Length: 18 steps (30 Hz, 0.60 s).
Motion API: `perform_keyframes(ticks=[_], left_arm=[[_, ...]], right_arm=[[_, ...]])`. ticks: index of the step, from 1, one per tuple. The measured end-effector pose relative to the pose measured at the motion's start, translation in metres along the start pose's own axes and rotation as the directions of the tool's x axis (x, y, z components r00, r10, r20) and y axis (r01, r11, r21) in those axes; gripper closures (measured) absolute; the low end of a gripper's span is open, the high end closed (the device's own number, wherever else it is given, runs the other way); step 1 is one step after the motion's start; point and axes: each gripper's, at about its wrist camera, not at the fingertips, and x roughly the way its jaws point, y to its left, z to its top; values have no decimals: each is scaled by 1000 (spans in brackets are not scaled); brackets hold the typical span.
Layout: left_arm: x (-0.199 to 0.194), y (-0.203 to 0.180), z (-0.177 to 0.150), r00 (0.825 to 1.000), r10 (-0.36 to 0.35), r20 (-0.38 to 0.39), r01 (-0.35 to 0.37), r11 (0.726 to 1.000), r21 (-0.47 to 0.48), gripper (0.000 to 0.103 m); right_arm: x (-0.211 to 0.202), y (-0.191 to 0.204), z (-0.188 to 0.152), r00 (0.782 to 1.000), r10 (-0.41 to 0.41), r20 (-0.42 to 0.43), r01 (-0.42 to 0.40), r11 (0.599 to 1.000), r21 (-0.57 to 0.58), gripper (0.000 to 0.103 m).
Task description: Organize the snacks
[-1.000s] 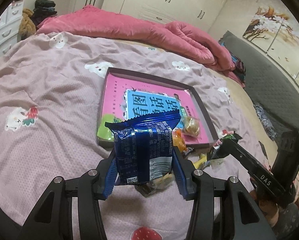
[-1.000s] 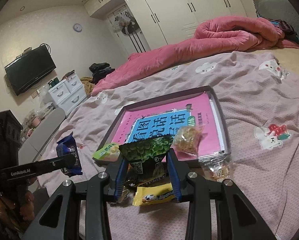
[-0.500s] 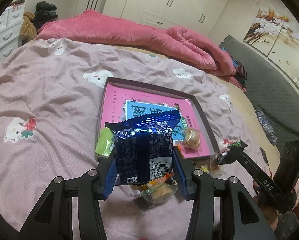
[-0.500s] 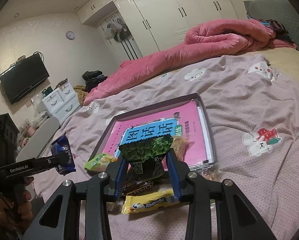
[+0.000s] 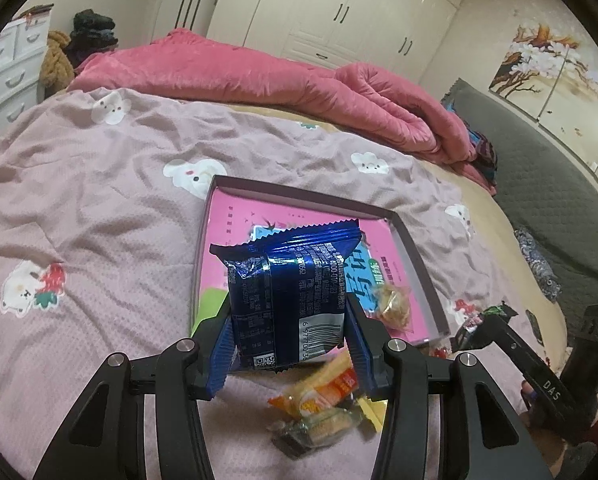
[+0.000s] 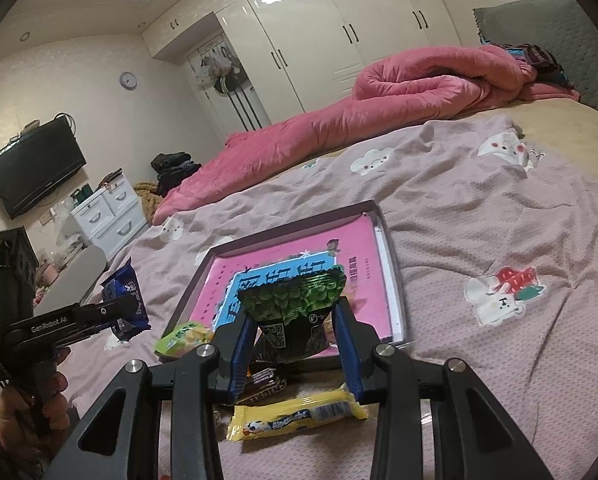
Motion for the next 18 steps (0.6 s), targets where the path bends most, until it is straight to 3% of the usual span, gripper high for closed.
perform_keyframes(ticks=[18], left_arm=[[38,-10,9,997,-59,-42,59,998,3,52]], right_arm=[[4,-16,8,996,-93,9,93,995,19,64]])
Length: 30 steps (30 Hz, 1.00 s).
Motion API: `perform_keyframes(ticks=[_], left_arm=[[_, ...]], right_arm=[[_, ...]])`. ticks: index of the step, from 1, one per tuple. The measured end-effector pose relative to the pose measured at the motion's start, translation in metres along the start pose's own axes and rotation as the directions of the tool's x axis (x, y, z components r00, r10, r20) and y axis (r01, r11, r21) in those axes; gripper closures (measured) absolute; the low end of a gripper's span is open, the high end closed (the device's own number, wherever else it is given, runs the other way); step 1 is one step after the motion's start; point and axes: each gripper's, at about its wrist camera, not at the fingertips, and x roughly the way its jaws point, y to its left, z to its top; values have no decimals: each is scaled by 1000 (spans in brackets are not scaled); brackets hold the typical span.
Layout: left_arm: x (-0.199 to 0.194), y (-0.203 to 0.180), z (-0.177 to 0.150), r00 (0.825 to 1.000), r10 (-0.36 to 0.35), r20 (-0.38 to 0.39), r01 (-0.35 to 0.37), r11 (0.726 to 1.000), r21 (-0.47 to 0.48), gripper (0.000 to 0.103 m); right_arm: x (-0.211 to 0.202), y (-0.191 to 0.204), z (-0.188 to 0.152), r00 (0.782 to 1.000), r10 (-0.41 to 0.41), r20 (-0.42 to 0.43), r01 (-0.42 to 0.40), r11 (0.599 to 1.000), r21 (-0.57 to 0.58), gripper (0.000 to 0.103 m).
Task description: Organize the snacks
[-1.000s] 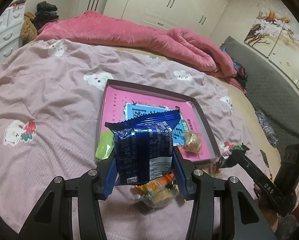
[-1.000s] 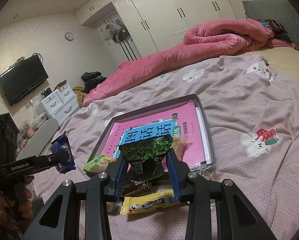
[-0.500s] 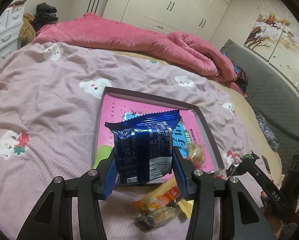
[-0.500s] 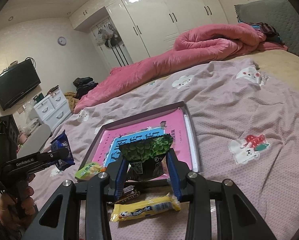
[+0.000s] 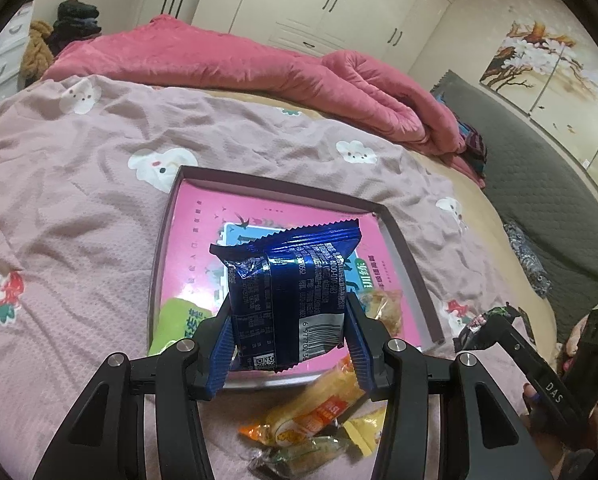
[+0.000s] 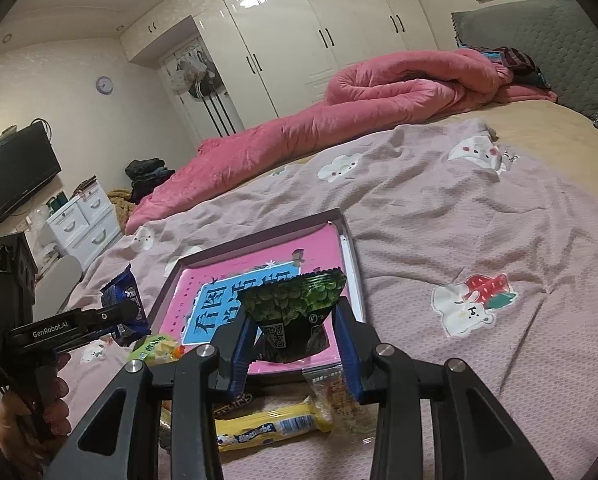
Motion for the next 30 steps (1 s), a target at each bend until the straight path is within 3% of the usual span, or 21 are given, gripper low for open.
perform_keyframes(ticks=[19,30], left_arm=[[47,-6,2,996,-62,-61,63,998,11,52],[71,-5,-4,987,-91,-134,93,996,4,51]], right_arm=[[7,8,3,997,-70,-15,69,997,-46,64],[16,11,6,993,-114,-25,112,992,-55,64]])
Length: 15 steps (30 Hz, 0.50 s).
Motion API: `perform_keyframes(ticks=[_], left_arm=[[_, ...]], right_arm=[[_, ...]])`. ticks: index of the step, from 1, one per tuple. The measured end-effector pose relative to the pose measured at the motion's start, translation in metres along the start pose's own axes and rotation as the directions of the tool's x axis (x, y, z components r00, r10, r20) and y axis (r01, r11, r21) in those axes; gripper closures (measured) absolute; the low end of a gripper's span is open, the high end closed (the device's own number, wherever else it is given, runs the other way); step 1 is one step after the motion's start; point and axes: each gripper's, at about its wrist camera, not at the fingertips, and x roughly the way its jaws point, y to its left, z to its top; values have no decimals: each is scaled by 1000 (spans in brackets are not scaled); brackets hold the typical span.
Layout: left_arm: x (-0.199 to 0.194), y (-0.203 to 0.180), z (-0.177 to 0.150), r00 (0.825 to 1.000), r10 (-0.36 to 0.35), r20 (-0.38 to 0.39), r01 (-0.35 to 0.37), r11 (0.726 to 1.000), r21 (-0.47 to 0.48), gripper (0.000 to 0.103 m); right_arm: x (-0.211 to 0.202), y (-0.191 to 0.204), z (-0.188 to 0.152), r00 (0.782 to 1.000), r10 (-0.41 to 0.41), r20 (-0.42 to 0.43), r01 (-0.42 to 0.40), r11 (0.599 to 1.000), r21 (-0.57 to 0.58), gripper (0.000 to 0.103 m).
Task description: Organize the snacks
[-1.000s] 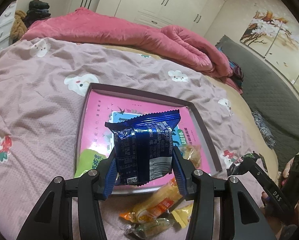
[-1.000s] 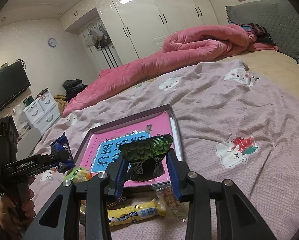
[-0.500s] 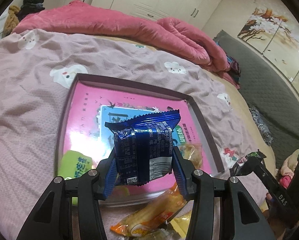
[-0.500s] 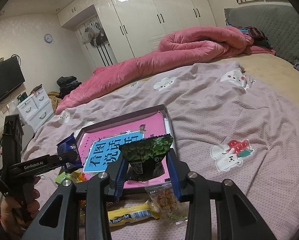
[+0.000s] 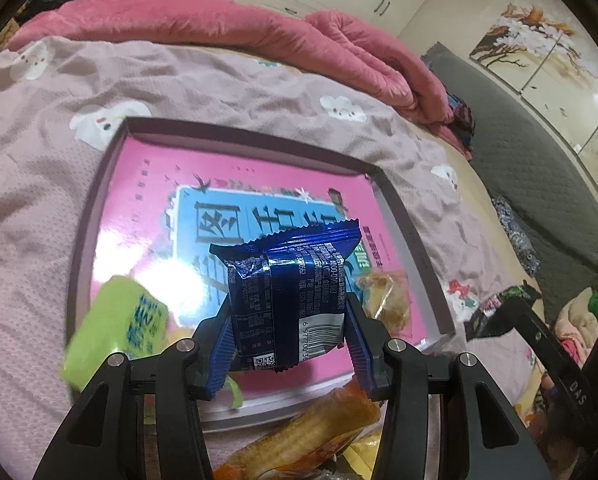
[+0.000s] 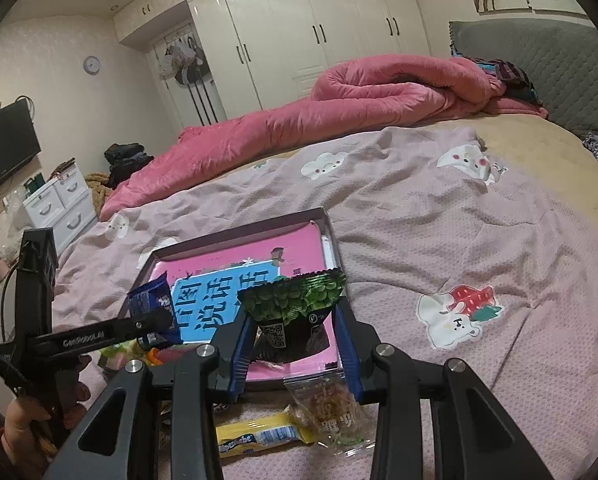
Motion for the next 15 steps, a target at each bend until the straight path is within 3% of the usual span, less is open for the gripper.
perform_keyframes(ticks=[15], left_arm=[[11,-4,-4,998,-33,-44,35,999,26,51]], right_arm=[[11,-1,-1,1000,-19,-19,19,1000,1,64]])
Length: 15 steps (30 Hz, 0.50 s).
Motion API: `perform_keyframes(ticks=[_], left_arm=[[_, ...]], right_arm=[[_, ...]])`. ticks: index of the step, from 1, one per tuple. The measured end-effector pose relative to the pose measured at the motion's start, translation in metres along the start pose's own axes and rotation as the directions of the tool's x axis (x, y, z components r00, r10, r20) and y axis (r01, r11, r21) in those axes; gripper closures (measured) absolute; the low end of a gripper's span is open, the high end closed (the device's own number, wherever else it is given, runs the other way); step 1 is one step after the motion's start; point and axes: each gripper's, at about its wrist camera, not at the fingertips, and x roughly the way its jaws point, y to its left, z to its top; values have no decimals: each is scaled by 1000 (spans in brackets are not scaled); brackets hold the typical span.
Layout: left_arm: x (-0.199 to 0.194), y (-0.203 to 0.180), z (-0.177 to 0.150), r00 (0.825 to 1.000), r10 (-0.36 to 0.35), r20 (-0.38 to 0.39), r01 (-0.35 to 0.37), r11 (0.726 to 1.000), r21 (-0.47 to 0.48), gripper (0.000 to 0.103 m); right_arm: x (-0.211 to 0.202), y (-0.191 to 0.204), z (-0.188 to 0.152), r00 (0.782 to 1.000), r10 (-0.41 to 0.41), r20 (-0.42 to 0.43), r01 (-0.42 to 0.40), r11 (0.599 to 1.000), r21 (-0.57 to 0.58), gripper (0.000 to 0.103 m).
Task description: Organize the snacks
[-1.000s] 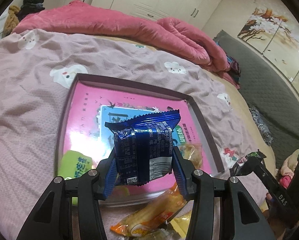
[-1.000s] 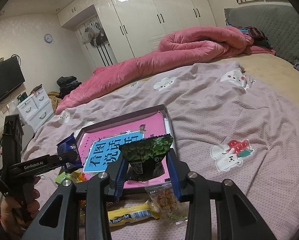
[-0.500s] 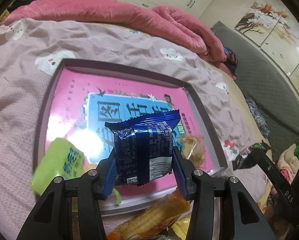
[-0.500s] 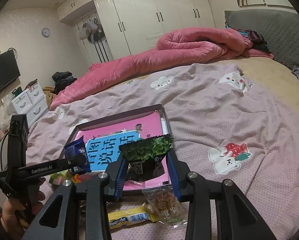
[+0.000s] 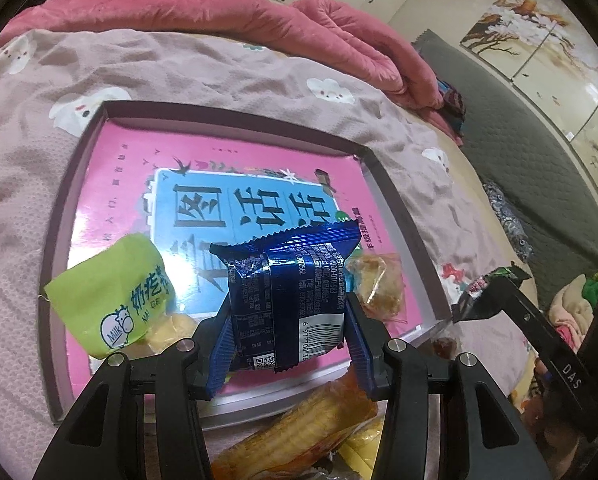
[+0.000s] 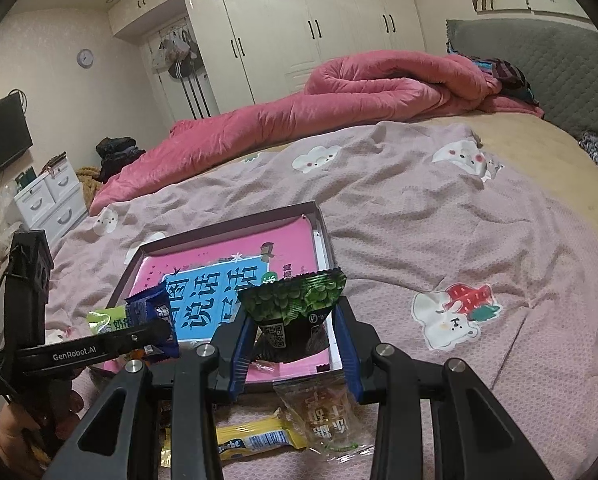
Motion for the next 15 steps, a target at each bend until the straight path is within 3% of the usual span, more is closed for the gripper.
perform_keyframes(ticks=[15], left_arm=[[15,0,-1,998,18,-56,-18,1000,10,51]], right_arm=[[13,3,-5,999,-23,-37,22,999,-29,64]])
